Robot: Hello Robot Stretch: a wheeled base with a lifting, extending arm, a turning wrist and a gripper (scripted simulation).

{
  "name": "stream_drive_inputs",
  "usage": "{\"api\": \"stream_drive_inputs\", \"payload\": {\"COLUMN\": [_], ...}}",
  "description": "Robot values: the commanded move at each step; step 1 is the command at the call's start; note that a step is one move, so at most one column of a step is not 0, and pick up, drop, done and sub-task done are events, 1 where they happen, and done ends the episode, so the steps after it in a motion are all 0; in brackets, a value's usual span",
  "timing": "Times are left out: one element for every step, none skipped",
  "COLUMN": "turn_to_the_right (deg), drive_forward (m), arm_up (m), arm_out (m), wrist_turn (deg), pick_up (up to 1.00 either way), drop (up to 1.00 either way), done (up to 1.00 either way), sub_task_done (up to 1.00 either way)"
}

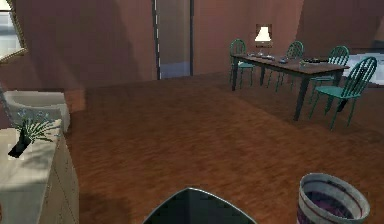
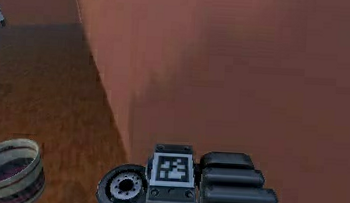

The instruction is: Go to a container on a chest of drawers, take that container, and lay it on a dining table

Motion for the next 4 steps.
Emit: {"api": "stream_drive_inputs", "payload": {"turn_to_the_right": [-45.0, 45.0, 6.0, 0.0], "drive_forward": [0.00, 0.00, 0.00, 0.40], "arm_up": [0.00, 0.00, 0.00, 0.00], "arm_out": [0.00, 0.00, 0.00, 0.00], "wrist_turn": [0.0, 0.0, 0.0, 0.0], "pick_up": [0.00, 0.00, 0.00, 0.00], "drop": [0.00, 0.00, 0.00, 0.00], "done": [0.00, 0.00, 0.00, 0.00], "sub_task_done": [0.00, 0.00, 0.00, 0.00]}}
